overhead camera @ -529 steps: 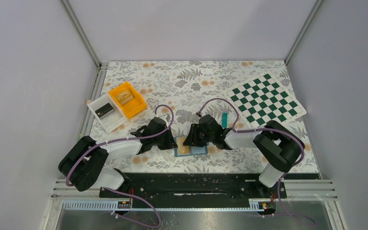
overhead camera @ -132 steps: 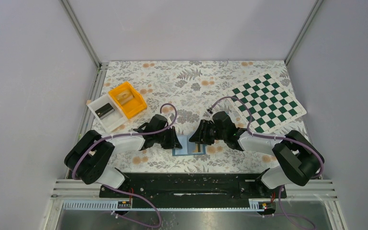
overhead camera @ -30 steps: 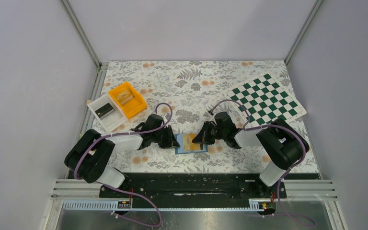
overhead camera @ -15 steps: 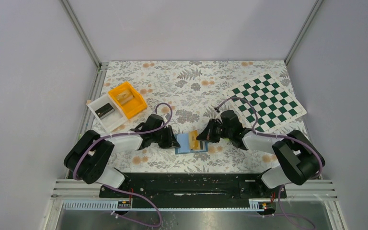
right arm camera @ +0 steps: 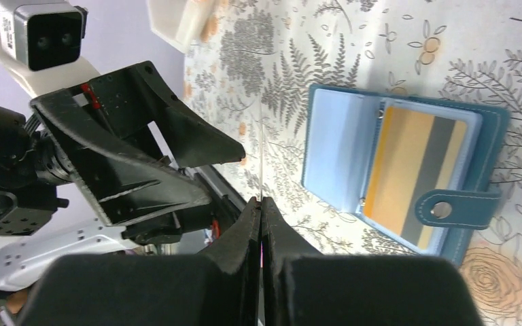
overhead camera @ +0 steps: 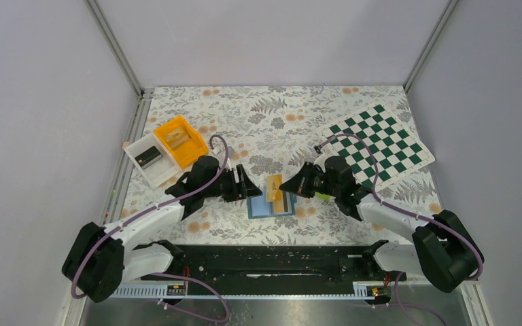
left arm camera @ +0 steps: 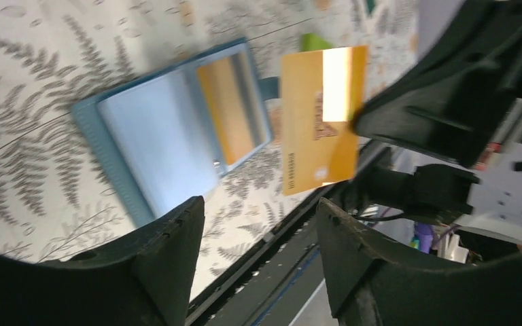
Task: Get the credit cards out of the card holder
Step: Remove the credit card from the card holder.
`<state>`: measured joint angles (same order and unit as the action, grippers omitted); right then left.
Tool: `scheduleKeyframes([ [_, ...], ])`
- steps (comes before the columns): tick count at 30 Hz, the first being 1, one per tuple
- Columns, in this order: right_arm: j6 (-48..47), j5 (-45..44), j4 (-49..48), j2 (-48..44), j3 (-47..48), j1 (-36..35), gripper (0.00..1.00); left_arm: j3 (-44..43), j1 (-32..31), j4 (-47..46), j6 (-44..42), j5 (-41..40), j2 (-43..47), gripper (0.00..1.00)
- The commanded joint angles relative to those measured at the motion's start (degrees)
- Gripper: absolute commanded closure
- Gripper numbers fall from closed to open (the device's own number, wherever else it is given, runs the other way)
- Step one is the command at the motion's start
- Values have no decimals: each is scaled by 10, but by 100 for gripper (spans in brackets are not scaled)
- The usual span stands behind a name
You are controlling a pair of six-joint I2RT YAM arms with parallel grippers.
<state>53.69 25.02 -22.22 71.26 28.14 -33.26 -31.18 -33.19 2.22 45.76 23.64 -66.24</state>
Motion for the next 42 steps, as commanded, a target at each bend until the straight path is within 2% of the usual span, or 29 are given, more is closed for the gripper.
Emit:
scheduleKeyframes([
  [1,60,27,-97,-25,-20,3,100,-17,-5,-76,34,54,33,38],
  [6,114,56,-215,-21,-45,3,100,1,-10,-158,77,104,26,38],
  [10,133,63,-271,-17,-60,3,100,6,-12,-175,87,107,20,39],
  [13,147,76,-301,-6,-65,3,100,9,-12,-200,101,122,12,53],
  [19,155,103,-338,8,-75,3,100,29,-13,-289,155,161,-6,94],
  [20,147,111,-332,6,-74,3,97,31,-13,-293,158,165,-5,99],
  [21,133,121,-318,2,-70,3,93,33,-13,-293,158,170,-2,100],
  [25,41,137,-181,-28,-43,11,63,36,-12,-256,138,176,24,100],
  [28,-30,151,-95,-51,-19,33,47,31,-13,-198,103,180,49,100],
  [30,-85,176,-28,-52,12,50,39,26,-13,-166,82,197,59,100],
  [36,-175,312,62,-13,106,73,38,24,-12,-147,71,270,55,100],
  [38,-198,337,94,11,133,73,40,24,-13,-141,64,282,56,100],
  [42,-211,387,98,42,154,72,41,12,-15,-118,49,295,52,100],
])
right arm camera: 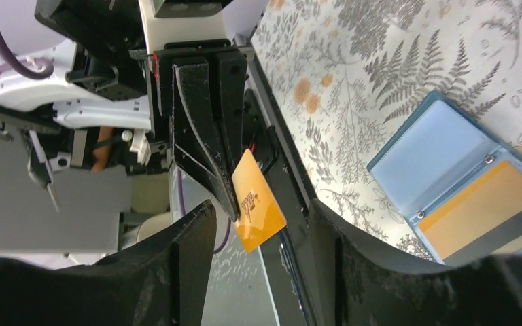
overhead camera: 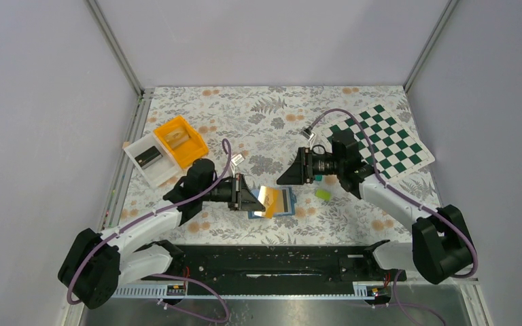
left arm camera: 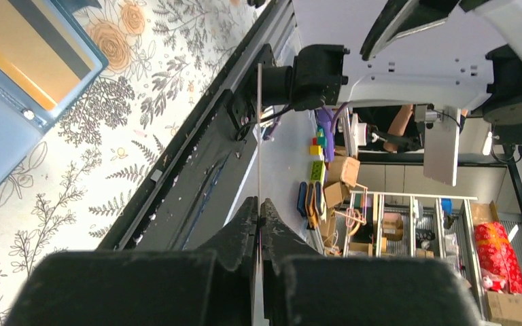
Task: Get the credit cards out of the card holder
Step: Remove the credit card from the card holder.
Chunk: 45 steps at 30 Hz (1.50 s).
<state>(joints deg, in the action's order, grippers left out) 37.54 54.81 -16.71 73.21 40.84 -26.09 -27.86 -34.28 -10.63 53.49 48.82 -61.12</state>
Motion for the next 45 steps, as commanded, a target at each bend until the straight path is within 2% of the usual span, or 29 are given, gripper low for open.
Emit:
scheduleKeyframes([
  [1,-53,94,46,29,30,-1,41,-23,-5,11,-29,46,-1,100],
  [9,-75,104,62,79,46,-41,41,-38,-7,22,-44,62,-18,100],
  [12,-58,115,18,92,37,-60,43,-40,-6,25,-45,62,-21,100],
  [14,-7,126,-60,96,16,-61,53,-41,-7,26,-45,61,-23,100],
  [17,66,133,-161,103,-7,-61,76,-46,-7,36,-49,56,-23,100],
  [18,80,128,-175,103,-11,-61,85,-50,-7,51,-55,48,-21,96],
  [19,89,120,-181,102,-15,-61,92,-56,-7,71,-66,36,-18,88],
  [20,98,110,-186,101,-17,-60,97,-64,-6,98,-78,13,-13,76],
  [21,115,98,-199,99,-20,-59,100,-71,-3,128,-91,-8,-5,69],
  [24,216,58,-306,98,-43,-57,100,-74,19,158,-93,-65,35,41],
  [28,383,-39,-473,112,-85,-49,100,-61,43,117,-58,-109,85,25],
  [30,468,-85,-586,133,-97,-49,100,-53,44,84,-40,-130,103,25],
  [33,535,-129,-669,173,-105,-49,100,-32,44,5,5,-139,118,28],
  [45,518,-192,-674,189,-139,-49,100,6,43,-78,69,-186,107,59],
])
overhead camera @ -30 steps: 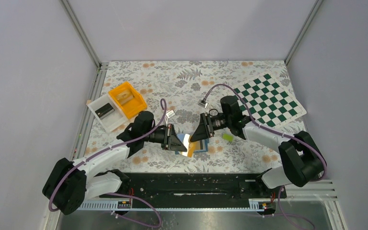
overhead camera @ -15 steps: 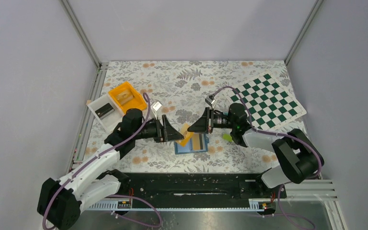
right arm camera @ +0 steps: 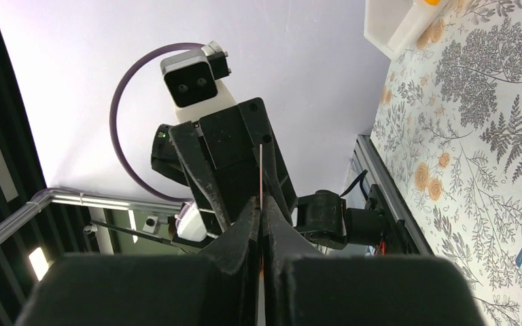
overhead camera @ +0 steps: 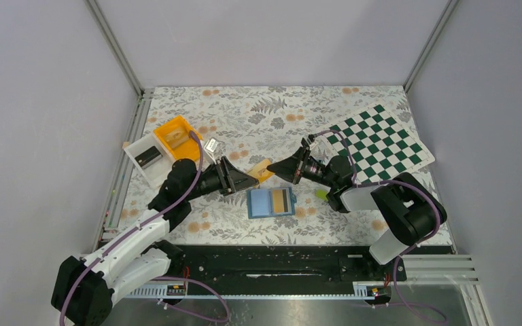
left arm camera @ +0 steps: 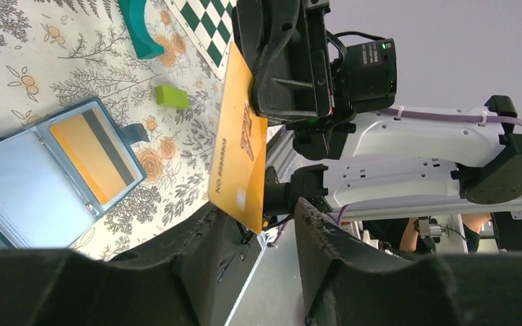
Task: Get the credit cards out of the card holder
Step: Remove the credit card from the card holder, then place the credit card in the storage box.
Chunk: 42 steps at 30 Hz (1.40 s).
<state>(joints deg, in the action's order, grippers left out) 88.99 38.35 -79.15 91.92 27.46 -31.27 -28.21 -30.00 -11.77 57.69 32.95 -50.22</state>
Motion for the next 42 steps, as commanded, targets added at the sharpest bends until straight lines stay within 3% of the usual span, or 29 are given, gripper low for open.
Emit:
scheduleKeyframes([
  [1,3,-28,-50,2,-5,2,100,11,1,-73,33,-28,-3,62],
  [10,-6,-22,-49,4,-10,2,100,19,1,-85,59,-40,-9,97],
  [13,-13,-19,-49,5,-13,2,95,0,5,-32,35,-60,-9,100],
  [17,-37,-12,-27,-13,-17,2,65,-31,32,31,0,-67,-8,100],
  [23,-98,-6,52,-78,-33,2,4,-149,130,209,-88,-74,-38,100],
  [24,-113,-5,69,-93,-38,3,1,-185,151,244,-112,-74,-52,100],
  [28,-191,4,188,-162,-50,2,1,-265,244,327,-180,-51,-118,100],
  [34,-330,-10,433,-323,-41,2,1,-354,412,372,-230,2,-239,100],
  [38,-414,-58,600,-425,-18,2,1,-437,469,433,-283,-3,-349,100],
  [42,-474,-100,696,-495,-2,2,1,-503,484,477,-319,-2,-431,100],
])
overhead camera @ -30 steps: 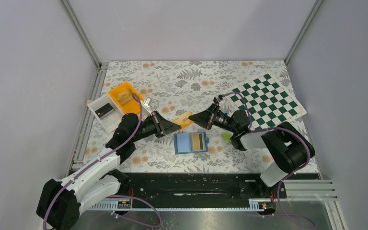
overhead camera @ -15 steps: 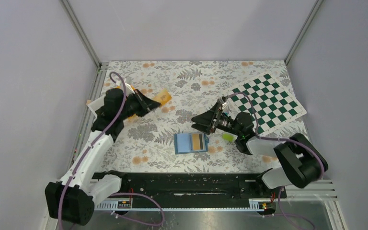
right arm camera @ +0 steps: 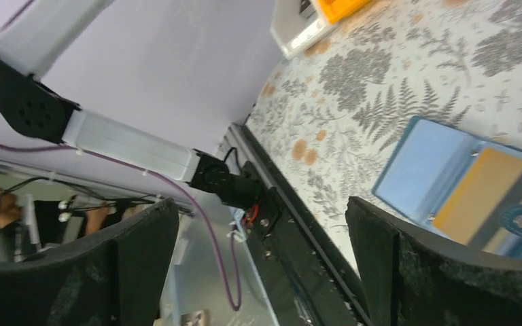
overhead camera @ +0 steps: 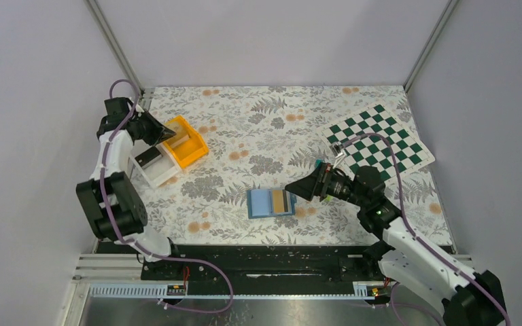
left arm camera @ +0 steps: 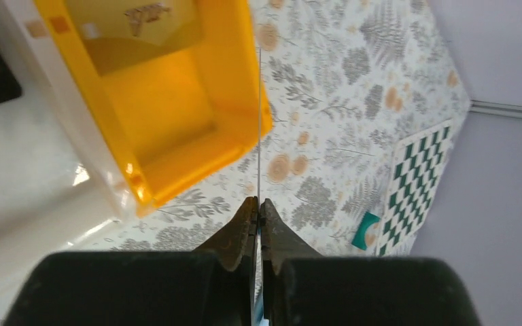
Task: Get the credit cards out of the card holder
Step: Place the credit card in the storage box.
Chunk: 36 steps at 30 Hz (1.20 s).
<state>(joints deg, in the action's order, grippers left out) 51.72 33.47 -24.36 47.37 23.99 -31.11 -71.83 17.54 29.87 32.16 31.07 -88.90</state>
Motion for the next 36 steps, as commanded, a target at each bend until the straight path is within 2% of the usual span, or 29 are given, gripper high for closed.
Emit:
scheduleKeyframes([
  [1,-109,-57,162,-60,35,1,1,-85,11,72,-71,7,-60,100],
  [10,-101,-50,153,-67,33,1,1,-174,35,97,-87,-36,-164,100],
  [15,-103,-58,156,-62,33,1,1,-203,35,100,-82,-24,-210,100],
  [22,-104,-61,163,-59,39,1,1,-227,31,102,-89,-39,-244,100],
  [26,-102,-63,165,-58,41,1,1,-259,31,115,-89,-21,-271,100],
  [36,-97,-68,162,-49,36,0,1,-270,31,127,-85,-8,-289,99],
])
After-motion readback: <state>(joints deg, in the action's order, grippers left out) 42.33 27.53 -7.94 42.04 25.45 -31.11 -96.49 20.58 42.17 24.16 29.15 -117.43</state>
